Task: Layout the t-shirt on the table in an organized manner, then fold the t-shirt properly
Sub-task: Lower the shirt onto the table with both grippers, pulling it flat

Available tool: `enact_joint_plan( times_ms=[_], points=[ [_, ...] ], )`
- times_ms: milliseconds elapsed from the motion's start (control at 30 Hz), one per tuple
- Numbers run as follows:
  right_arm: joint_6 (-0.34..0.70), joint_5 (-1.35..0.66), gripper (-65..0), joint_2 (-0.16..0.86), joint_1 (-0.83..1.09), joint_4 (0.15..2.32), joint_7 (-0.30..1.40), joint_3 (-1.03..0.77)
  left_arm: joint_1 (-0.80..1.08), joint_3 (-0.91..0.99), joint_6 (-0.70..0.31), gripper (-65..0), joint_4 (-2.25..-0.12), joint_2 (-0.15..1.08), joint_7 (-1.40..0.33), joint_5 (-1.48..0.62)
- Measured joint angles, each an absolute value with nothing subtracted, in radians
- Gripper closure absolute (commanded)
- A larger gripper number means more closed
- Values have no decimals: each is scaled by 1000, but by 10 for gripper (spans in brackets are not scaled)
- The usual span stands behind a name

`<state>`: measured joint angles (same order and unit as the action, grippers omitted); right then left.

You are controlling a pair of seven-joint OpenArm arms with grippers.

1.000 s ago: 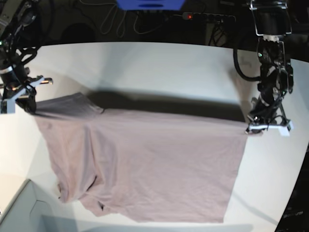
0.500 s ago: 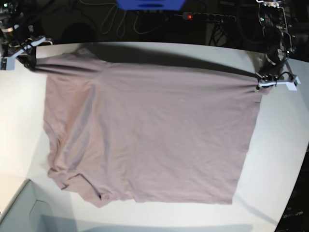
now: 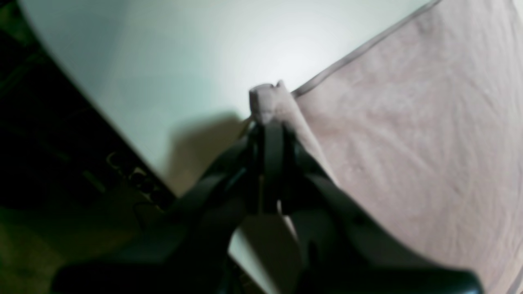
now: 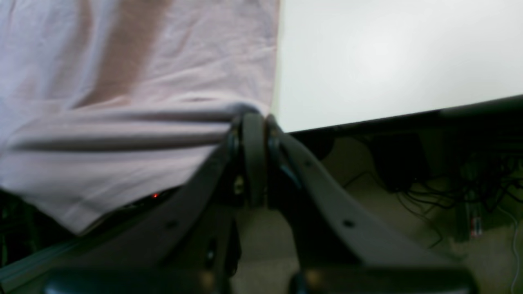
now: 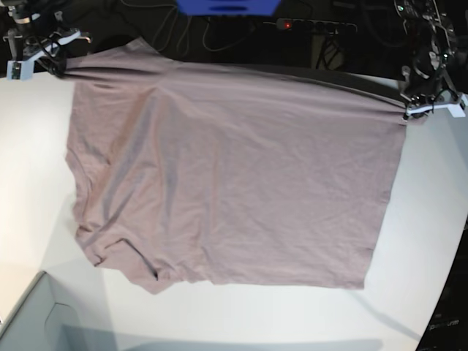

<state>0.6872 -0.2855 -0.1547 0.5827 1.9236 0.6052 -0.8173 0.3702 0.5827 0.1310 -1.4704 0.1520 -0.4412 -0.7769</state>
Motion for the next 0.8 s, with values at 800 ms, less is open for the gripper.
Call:
enact_joint_plan(
  times_ms=[800],
  points=[
    [687, -280, 0, -143, 427, 1923, 609, -809, 318, 582, 133, -1, -1460, 152, -445, -770]
  ],
)
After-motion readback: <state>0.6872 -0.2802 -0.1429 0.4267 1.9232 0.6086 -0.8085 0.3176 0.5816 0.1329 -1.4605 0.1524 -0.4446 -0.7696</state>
